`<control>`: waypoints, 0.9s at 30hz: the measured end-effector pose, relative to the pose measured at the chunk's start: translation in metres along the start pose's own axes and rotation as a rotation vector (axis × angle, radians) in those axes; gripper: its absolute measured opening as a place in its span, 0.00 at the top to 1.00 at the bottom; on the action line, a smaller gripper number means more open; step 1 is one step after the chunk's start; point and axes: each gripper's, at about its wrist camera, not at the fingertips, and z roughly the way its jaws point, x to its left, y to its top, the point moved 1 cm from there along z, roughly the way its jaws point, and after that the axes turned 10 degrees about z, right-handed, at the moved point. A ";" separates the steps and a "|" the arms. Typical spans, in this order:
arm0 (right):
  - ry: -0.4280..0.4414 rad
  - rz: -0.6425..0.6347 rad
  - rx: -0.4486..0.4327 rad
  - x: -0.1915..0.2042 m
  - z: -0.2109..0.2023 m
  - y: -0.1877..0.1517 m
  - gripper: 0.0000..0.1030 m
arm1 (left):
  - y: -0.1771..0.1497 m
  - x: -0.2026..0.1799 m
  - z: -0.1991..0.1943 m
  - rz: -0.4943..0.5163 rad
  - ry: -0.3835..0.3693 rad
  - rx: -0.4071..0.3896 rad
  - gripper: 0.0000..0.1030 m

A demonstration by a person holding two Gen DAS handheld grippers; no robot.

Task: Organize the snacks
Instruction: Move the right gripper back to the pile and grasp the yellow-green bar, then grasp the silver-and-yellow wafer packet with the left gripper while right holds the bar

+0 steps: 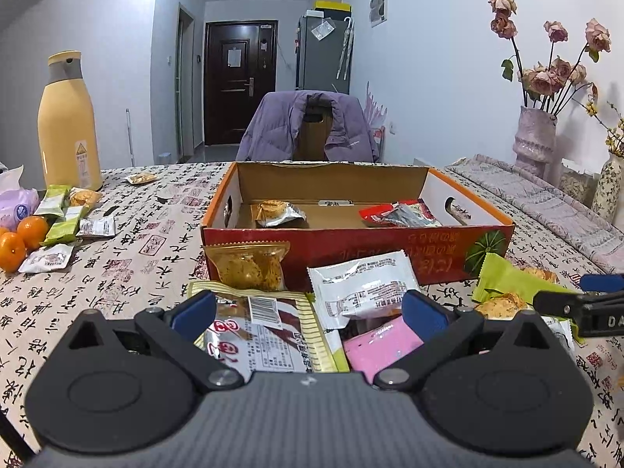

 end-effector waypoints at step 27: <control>0.017 -0.307 0.154 0.016 0.037 0.001 0.66 | 0.000 0.003 -0.002 -0.011 0.011 0.020 0.00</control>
